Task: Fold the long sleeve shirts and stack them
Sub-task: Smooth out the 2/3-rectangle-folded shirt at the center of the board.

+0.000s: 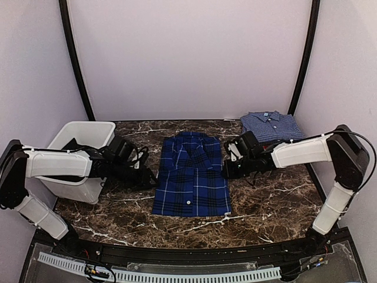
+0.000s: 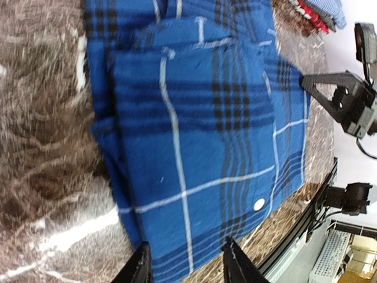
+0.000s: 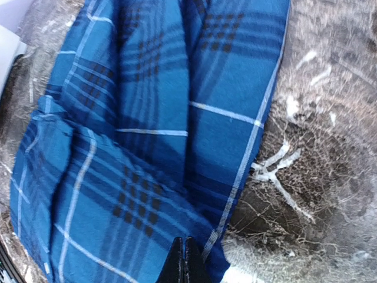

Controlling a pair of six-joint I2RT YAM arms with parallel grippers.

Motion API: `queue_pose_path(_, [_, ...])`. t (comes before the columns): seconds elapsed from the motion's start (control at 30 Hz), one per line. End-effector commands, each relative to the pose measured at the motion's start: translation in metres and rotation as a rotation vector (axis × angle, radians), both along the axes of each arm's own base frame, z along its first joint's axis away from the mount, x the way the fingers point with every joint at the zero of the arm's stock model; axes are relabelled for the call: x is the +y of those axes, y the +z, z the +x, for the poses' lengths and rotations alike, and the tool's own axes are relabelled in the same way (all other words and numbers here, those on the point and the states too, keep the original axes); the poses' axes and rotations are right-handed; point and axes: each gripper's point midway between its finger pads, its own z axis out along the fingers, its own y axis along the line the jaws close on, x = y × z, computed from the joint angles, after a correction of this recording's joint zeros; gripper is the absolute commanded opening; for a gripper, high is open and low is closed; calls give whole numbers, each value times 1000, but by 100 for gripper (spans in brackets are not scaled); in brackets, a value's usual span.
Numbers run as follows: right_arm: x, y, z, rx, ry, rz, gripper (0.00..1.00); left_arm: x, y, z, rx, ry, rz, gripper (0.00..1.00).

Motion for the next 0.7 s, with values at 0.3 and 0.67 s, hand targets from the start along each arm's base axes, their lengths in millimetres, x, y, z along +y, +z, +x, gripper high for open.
queue_pose_path(0.3, [3,-30,13,28,-18,-44,17,20,-27,-49,75,-32,106,38])
queue_pose_path(0.67, [1,13,-46,22,46,9,30,24,-38,-69,112,-50,125,34])
